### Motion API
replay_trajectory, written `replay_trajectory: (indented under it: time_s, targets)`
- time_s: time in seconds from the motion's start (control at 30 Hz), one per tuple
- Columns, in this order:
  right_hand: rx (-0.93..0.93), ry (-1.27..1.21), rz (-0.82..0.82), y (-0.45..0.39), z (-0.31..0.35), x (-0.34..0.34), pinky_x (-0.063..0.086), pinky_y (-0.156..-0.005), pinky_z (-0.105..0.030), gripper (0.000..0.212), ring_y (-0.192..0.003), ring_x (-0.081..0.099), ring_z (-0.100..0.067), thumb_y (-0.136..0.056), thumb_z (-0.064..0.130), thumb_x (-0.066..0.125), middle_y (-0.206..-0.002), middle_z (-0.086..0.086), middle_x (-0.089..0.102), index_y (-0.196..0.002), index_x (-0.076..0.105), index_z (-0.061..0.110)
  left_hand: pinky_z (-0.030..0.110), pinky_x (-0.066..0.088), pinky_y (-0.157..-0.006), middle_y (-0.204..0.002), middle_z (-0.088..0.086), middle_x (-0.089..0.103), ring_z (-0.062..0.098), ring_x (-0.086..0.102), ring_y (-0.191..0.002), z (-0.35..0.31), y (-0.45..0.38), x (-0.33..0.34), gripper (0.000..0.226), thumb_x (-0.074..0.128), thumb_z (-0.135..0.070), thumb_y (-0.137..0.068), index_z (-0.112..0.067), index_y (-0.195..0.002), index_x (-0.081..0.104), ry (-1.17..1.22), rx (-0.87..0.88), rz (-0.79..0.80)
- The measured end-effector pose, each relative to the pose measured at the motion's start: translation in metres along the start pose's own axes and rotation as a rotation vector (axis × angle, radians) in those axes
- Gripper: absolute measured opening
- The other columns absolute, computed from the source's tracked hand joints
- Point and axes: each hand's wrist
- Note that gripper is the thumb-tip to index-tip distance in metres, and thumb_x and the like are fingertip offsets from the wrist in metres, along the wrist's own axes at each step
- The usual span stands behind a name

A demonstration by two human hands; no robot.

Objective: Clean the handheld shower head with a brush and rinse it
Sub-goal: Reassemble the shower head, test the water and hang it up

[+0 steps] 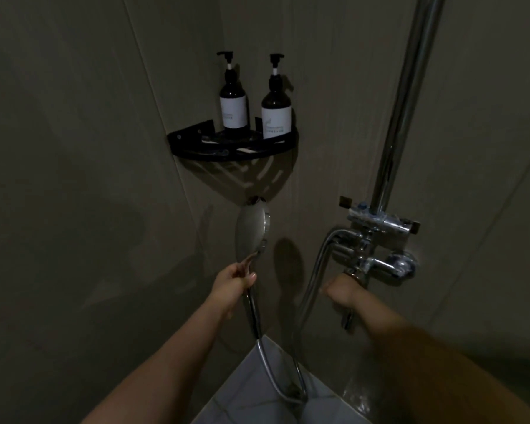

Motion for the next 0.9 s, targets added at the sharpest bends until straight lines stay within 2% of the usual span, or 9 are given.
replay_trajectory:
  time_s: [0.13, 0.23, 0.33, 0.4, 0.5, 0.6, 0.67, 0.8, 0.9]
  targets:
    - [-0.02, -0.3, 0.024, 0.001, 0.011, -0.004, 0.039, -0.054, -0.022, 0.024, -0.06, 0.048, -0.011, -0.093, 0.009, 0.05, -0.059, 0.006, 0.057, -0.07, 0.056, 0.016, 0.032, 0.042, -0.082, -0.076, 0.002, 0.055, 0.018, 0.051, -0.082, 0.0, -0.001, 0.0, 0.021, 0.057, 0.005, -0.086, -0.014, -0.079, 0.058, -0.025, -0.001, 0.003]
    - [-0.074, -0.181, -0.02, 0.005, 0.015, -0.004, 0.036, -0.042, -0.019, 0.026, -0.047, 0.046, -0.007, -0.09, 0.009, 0.054, -0.054, 0.002, 0.052, -0.065, 0.055, 0.015, 0.036, 0.044, -0.089, -0.082, 0.004, 0.058, 0.019, 0.053, -0.085, -0.002, 0.003, 0.0, 0.023, 0.056, 0.006, -0.087, -0.016, -0.081, 0.059, -0.001, -0.003, 0.013]
    - [-0.146, -0.387, 0.135, 0.017, 0.033, 0.003, 0.046, -0.064, -0.024, 0.006, -0.07, 0.056, -0.009, -0.093, 0.017, 0.055, -0.083, 0.0, 0.062, -0.093, 0.06, 0.016, 0.022, 0.049, -0.079, -0.084, 0.001, 0.06, 0.012, 0.056, -0.08, -0.008, 0.013, 0.007, 0.026, 0.05, 0.008, -0.09, -0.015, -0.088, 0.061, 0.063, 0.035, 0.066]
    - [-0.238, -0.471, 0.181, 0.025, 0.051, 0.005, 0.045, -0.085, -0.031, 0.026, -0.09, 0.058, -0.012, -0.091, 0.017, 0.057, -0.103, -0.002, 0.062, -0.117, 0.055, 0.017, 0.011, 0.05, -0.068, -0.087, 0.0, 0.063, 0.006, 0.058, -0.076, -0.014, 0.02, 0.015, 0.027, 0.046, 0.008, -0.092, -0.01, -0.105, 0.062, 0.086, 0.065, 0.092]
    - [-0.345, -0.549, 0.271, 0.038, 0.073, 0.002, 0.039, -0.104, -0.039, 0.052, -0.121, 0.052, -0.02, -0.087, 0.015, 0.062, -0.128, -0.006, 0.058, -0.136, 0.043, 0.016, 0.012, 0.051, -0.067, -0.09, 0.001, 0.066, 0.006, 0.061, -0.075, -0.025, 0.027, 0.027, 0.028, 0.044, 0.004, -0.094, -0.005, -0.115, 0.06, 0.095, 0.098, 0.135]
    - [-0.368, -0.686, 0.307, 0.045, 0.08, -0.008, 0.045, -0.1, -0.041, 0.056, -0.116, 0.057, -0.021, -0.088, 0.009, 0.06, -0.124, -0.008, 0.062, -0.139, 0.036, 0.012, 0.014, 0.05, -0.068, -0.082, -0.001, 0.066, 0.002, 0.064, -0.069, -0.039, 0.033, 0.038, 0.026, 0.039, 0.003, -0.096, -0.002, -0.113, 0.058, 0.116, 0.116, 0.193]
    - [-0.391, -0.832, 0.321, 0.052, 0.08, -0.019, 0.054, -0.076, -0.033, 0.047, -0.094, 0.065, -0.019, -0.089, 0.007, 0.058, -0.106, -0.007, 0.066, -0.134, 0.043, 0.007, 0.015, 0.051, -0.07, -0.086, 0.001, 0.066, 0.003, 0.066, -0.069, -0.049, 0.038, 0.049, 0.024, 0.035, 0.001, -0.098, -0.003, -0.107, 0.056, 0.131, 0.105, 0.271]
    - [-0.544, -0.825, 0.158, 0.079, 0.083, -0.037, 0.047, -0.048, -0.023, 0.013, -0.063, 0.063, -0.013, -0.09, 0.003, 0.055, -0.089, -0.008, 0.065, -0.095, 0.06, 0.014, 0.014, 0.053, -0.065, -0.087, 0.004, 0.069, 0.009, 0.068, -0.073, -0.072, 0.047, 0.073, 0.025, 0.033, -0.003, -0.1, 0.001, -0.108, 0.056, 0.105, 0.116, 0.401]
    - [-0.614, -0.886, 0.015, 0.091, 0.083, -0.05, 0.056, -0.078, -0.034, 0.019, -0.089, 0.066, -0.021, -0.088, 0.0, 0.056, -0.1, -0.009, 0.067, -0.092, 0.061, 0.018, 0.015, 0.048, -0.061, -0.094, 0.01, 0.063, 0.016, 0.059, -0.082, -0.087, 0.047, 0.094, 0.022, 0.039, -0.007, -0.099, 0.0, -0.111, 0.056, -0.063, 0.182, 0.318]
Point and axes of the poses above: each hand's wrist, its own y-axis away from the middle knuckle, its own x-axis out of the palm, z = x × y
